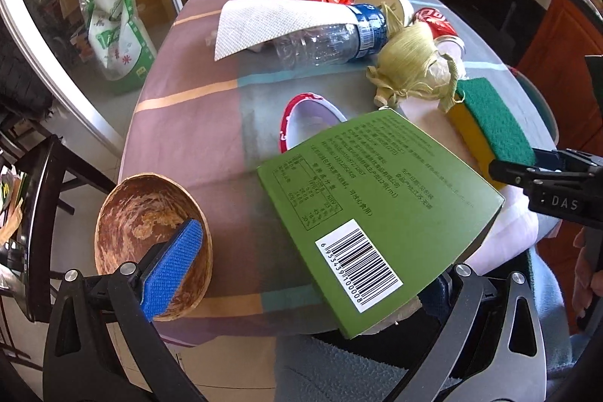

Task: Collect trash
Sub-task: 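Grasp the green paper box with the left gripper while the right gripper grasps the green sponge, then carry box and sponge over the teal bin and open both grippers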

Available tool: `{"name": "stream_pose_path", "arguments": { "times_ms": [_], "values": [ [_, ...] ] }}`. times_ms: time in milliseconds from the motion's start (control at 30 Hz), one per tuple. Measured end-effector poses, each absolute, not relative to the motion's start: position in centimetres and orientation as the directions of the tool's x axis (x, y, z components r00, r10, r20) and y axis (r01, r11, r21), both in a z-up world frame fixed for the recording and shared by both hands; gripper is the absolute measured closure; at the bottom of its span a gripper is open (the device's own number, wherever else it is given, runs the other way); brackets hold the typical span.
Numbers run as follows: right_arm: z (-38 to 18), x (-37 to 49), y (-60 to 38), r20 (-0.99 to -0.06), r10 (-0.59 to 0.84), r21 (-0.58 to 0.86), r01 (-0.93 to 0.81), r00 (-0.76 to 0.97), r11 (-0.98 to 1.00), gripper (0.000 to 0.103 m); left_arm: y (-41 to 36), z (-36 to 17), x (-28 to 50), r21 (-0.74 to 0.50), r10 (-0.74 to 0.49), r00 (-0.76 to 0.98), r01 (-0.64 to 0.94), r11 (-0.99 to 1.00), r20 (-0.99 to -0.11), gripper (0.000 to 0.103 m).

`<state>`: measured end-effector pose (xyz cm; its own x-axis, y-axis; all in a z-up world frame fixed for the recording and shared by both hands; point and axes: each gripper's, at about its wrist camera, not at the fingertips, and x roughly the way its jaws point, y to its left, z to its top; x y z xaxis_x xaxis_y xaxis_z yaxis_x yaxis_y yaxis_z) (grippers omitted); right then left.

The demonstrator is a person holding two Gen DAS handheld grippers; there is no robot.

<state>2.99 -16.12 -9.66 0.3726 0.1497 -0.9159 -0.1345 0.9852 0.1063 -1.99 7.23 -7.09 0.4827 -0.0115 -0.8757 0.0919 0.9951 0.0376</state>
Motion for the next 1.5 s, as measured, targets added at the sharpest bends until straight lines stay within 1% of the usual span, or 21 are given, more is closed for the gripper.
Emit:
{"name": "stream_pose_path", "arguments": {
  "times_ms": [33, 67, 100, 133, 167, 200, 233, 400, 500, 667, 800, 967, 1200, 1333, 1500],
  "values": [
    [-9.7, 3.1, -16.6, -0.916, 0.149, 0.111, -0.123, 0.372, 0.986, 0.035, 6.9, -7.1, -2.1, 0.038, -0.019, 0.482, 0.109, 0.993, -0.876, 0.014],
    [-9.7, 3.1, -17.0, -0.916, 0.151, 0.117, -0.114, 0.371, 0.987, 0.035, 6.6, -7.2, -2.2, 0.046, -0.018, 0.477, 0.122, 0.992, -0.879, 0.034],
    [-9.7, 3.1, -17.3, -0.916, 0.152, 0.12, -0.107, 0.371, 0.987, 0.035, 6.3, -7.3, -2.3, 0.052, -0.016, 0.465, 0.133, 0.99, -0.885, 0.059],
    [-9.8, 3.0, -17.5, -0.916, 0.153, 0.124, -0.103, 0.37, 0.987, 0.035, 6.1, -7.4, -2.4, 0.058, -0.009, 0.454, 0.134, 0.989, -0.891, 0.079],
    [-9.9, 2.9, -17.6, -0.916, 0.159, 0.131, -0.1, 0.368, 0.986, 0.035, 6.2, -7.4, -2.5, 0.06, -0.004, 0.447, 0.128, 0.99, -0.895, 0.084],
    [-9.9, 2.7, -17.7, -0.914, 0.167, 0.141, -0.097, 0.369, 0.985, 0.035, 6.3, -7.2, -2.5, 0.054, -0.007, 0.442, 0.125, 0.991, -0.897, 0.097],
    [-9.7, 2.7, -17.7, -0.91, 0.175, 0.148, -0.098, 0.375, 0.984, 0.035, 6.4, -6.9, -2.7, 0.046, -0.014, 0.442, 0.125, 0.991, -0.897, 0.099],
    [-7.5, 2.4, -18.9, -0.877, 0.205, 0.185, -0.089, 0.435, 0.979, 0.036, 5.8, -4.2, -3.4, 0.052, -0.022, 0.489, 0.137, 0.989, -0.872, 0.099],
    [-6.2, 2.4, -20.3, -0.858, 0.212, 0.206, -0.063, 0.469, 0.976, 0.036, 5.1, -2.3, -3.4, 0.038, -0.046, 0.52, 0.15, 0.988, -0.853, 0.099],
    [-5.2, 2.6, -23.9, -0.842, 0.217, 0.255, 0.012, 0.495, 0.967, 0.036, 2.3, 0.5, -2.2, 0.027, -0.099, 0.576, 0.207, 0.978, -0.811, 0.099],
    [-4.5, 2.8, -28.0, -0.835, 0.173, 0.259, 0.096, 0.523, 0.961, 0.035, -1.2, 1.4, 0.4, 0.026, -0.14, 0.594, 0.262, 0.965, -0.793, 0.099],
    [-4.0, 3.2, -34.5, -0.838, 0.092, 0.241, 0.215, 0.538, 0.946, 0.035, -6.4, 1.7, 3.4, 0.01, -0.206, 0.584, 0.344, 0.939, -0.785, 0.099],
    [-4.4, 3.4, -43.4, -0.84, 0.006, 0.244, 0.368, 0.542, 0.897, 0.035, -15.9, 1.4, 8.1, 0.012, -0.288, 0.557, 0.472, 0.882, -0.779, 0.099],
    [-5.1, 3.5, -47.4, -0.846, -0.015, 0.255, 0.429, 0.533, 0.867, 0.035, -22.0, 0.4, 10.6, 0.012, -0.317, 0.51, 0.542, 0.84, -0.8, 0.099],
    [-6.3, 4.5, -51.0, -0.867, -0.016, 0.251, 0.464, 0.497, 0.85, 0.035, -29.3, -2.5, 13.8, 0.003, -0.326, 0.433, 0.605, 0.796, -0.841, 0.098]
  ]
}}
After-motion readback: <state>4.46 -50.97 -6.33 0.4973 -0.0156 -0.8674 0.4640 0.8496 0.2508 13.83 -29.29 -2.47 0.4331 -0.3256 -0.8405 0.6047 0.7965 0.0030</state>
